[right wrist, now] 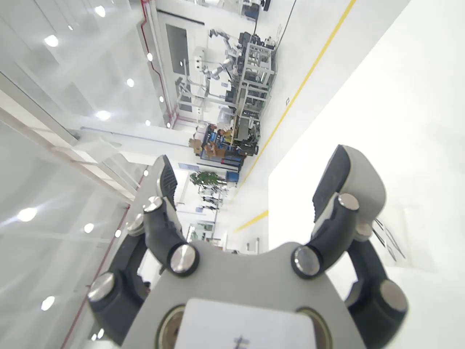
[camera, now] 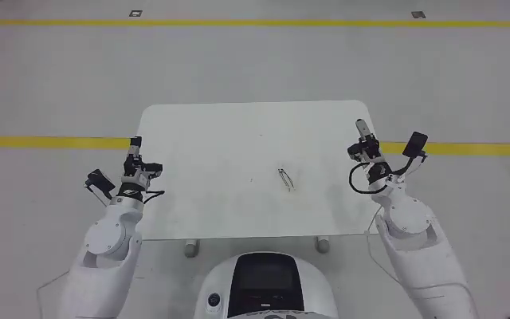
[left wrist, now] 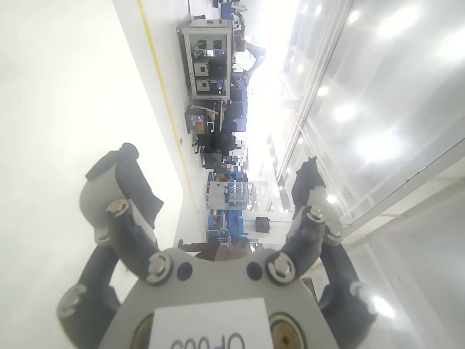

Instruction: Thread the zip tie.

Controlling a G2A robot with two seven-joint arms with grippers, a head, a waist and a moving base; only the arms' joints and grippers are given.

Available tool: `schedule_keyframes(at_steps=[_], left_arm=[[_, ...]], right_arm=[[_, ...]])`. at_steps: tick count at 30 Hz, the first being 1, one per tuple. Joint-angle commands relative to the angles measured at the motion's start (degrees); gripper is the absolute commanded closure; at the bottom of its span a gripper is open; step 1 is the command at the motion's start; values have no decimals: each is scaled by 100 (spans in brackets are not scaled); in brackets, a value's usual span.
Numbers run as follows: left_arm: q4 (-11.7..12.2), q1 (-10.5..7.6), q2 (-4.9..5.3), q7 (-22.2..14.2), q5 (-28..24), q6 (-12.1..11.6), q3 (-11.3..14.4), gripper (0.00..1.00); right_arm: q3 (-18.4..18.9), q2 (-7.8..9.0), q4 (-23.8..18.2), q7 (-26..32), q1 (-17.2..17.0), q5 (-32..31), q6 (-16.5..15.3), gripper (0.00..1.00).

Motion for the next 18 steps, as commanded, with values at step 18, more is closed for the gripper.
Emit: schedule_keyframes(at_steps=[18], left_arm=[[0, 0, 0, 0, 0, 0, 0, 0]], right_arm=[[-700, -39, 25, 501, 780, -1055, 539, 0]])
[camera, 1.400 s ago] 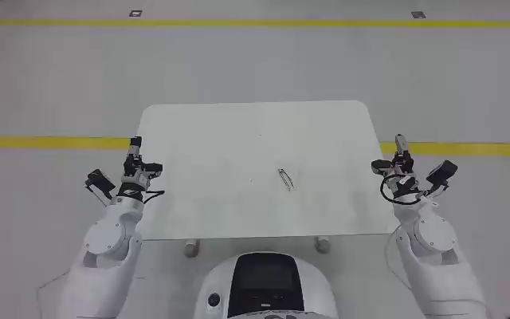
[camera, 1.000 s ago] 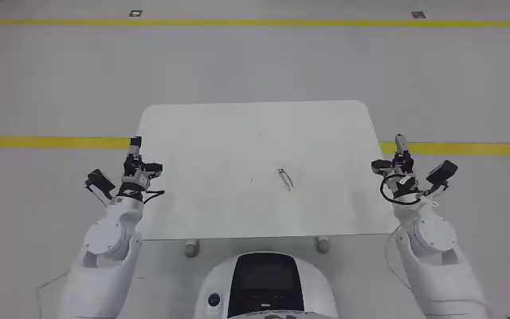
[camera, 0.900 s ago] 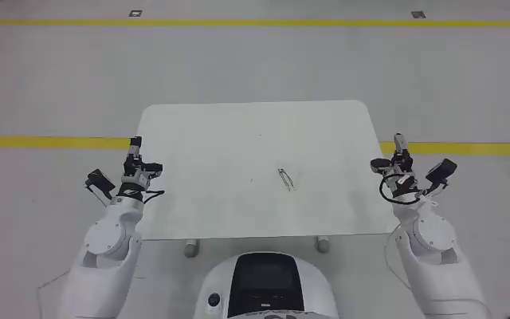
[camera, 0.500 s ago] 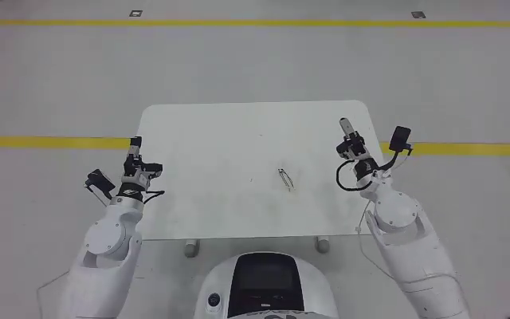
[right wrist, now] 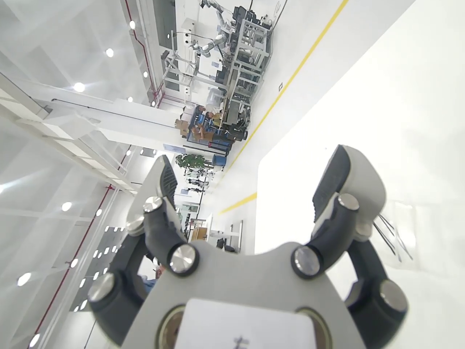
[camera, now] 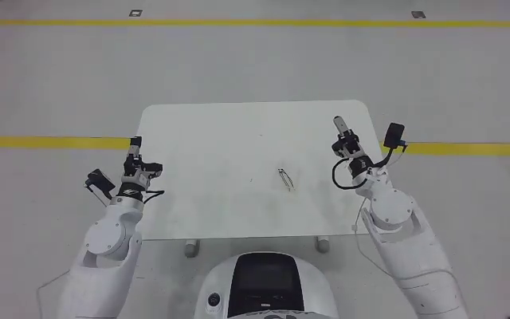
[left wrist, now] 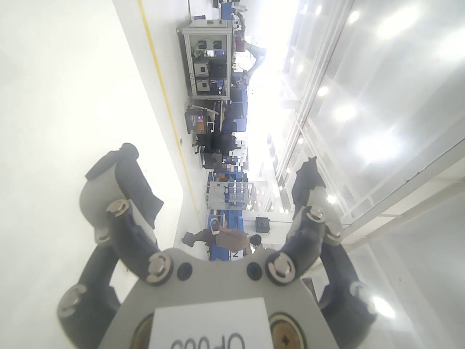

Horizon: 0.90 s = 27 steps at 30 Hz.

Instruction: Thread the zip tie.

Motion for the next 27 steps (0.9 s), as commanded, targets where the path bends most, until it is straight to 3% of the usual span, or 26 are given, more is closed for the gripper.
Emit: schedule_keyframes(at_steps=[1, 7, 10, 17, 19, 27], left_arm=[[0, 0, 0, 0, 0, 0, 0, 0], [0, 0, 0, 0, 0, 0, 0, 0], [0, 0, 0, 0, 0, 0, 0, 0], [0, 0, 0, 0, 0, 0, 0, 0], [0, 0, 0, 0, 0, 0, 0, 0], [0, 0, 0, 0, 0, 0, 0, 0]], right_arm=[[-224, -7, 43, 382, 355, -706, 342, 0], [-1004, -61, 744, 1525, 1485, -1818, 812, 0], [-1385, -101, 1155, 1953, 1953, -2350, 825, 0], [-1413, -107, 1191, 1952, 1992, -2402, 829, 0], [-1477, -95, 1191, 2058, 2006, -2603, 698, 0], [-1800, -46, 1790, 3932, 2846, -3777, 143, 0]])
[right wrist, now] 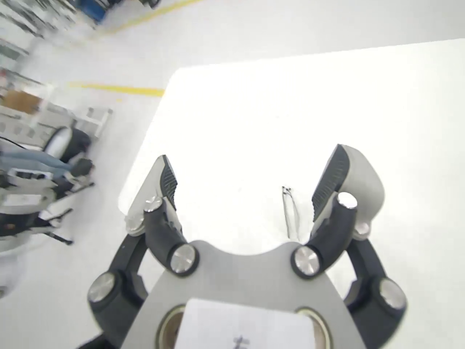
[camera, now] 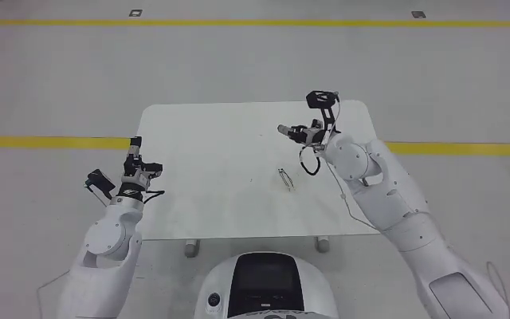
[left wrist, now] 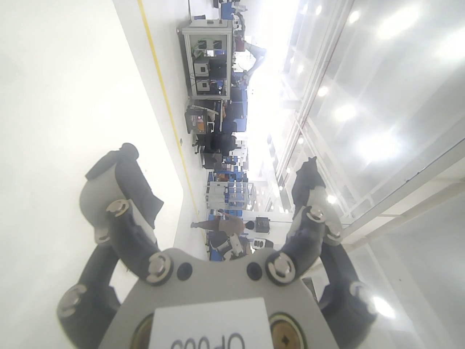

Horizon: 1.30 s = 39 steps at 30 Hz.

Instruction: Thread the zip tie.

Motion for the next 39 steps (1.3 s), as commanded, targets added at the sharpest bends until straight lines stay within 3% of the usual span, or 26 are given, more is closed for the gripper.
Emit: schedule_keyframes(at_steps=[1, 4, 11, 13, 16, 20, 26, 35, 39], left_arm=[[0, 0, 0, 0, 0, 0, 0, 0], [0, 0, 0, 0, 0, 0, 0, 0], [0, 0, 0, 0, 0, 0, 0, 0], [0, 0, 0, 0, 0, 0, 0, 0], [0, 0, 0, 0, 0, 0, 0, 0], [0, 0, 0, 0, 0, 0, 0, 0], [0, 0, 0, 0, 0, 0, 0, 0], [0, 0, 0, 0, 0, 0, 0, 0], [0, 0, 0, 0, 0, 0, 0, 0]], right_arm=[[-127, -5, 193, 615, 260, -223, -177, 0], [-445, -57, 518, 1339, 601, -428, -374, 0], [-466, -64, 536, 1315, 625, -474, -347, 0], [-566, -75, 468, 1425, 627, -465, -545, 0], [-872, -149, 719, 1794, 933, -774, -642, 0], [-1440, -378, 1338, 2096, 1385, -884, -499, 0], [-2227, -855, 2463, 2439, 2014, -672, -376, 0], [-2234, -874, 2493, 2402, 2038, -666, -333, 0], [-2265, -930, 2475, 2895, 2006, -324, -399, 0]])
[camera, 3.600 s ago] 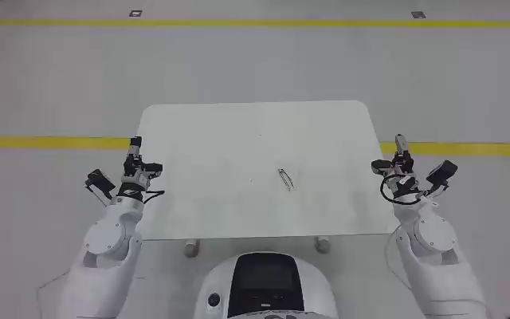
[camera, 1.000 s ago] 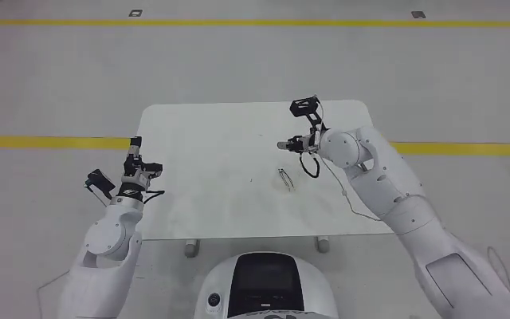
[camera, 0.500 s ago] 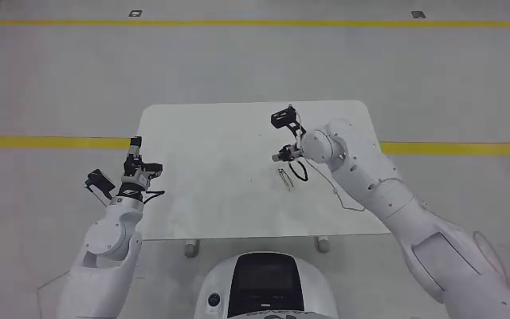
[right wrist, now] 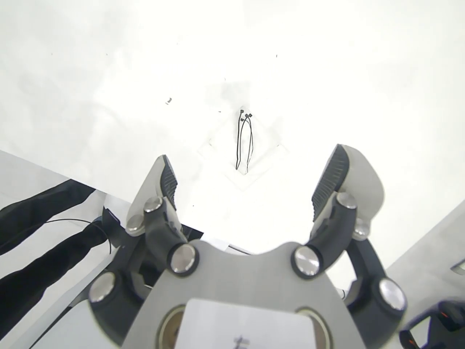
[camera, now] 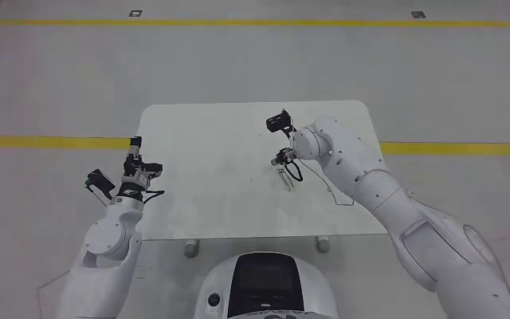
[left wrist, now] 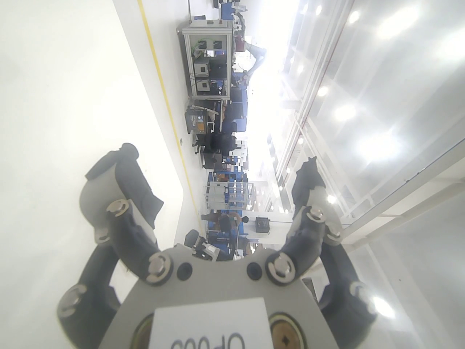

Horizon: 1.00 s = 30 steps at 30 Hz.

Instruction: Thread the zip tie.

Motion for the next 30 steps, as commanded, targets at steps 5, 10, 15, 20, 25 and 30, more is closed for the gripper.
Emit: schedule_keyframes(at_steps=[5, 10, 15, 20, 25, 30], left_arm=[[0, 0, 0, 0, 0, 0, 0, 0], [0, 0, 0, 0, 0, 0, 0, 0], [0, 0, 0, 0, 0, 0, 0, 0], [0, 0, 0, 0, 0, 0, 0, 0], [0, 0, 0, 0, 0, 0, 0, 0], [0, 0, 0, 0, 0, 0, 0, 0]], right_arm=[[-87, -182, 90, 732, 47, 687, 187, 0], [-104, -228, 189, 681, 85, 737, 264, 0], [-97, -229, 193, 600, 74, 725, 266, 0], [-135, -297, 429, 89, -5, 646, 230, 0], [-197, -384, 607, -89, 53, 645, 190, 0], [-209, -384, 607, -120, 40, 611, 181, 0]])
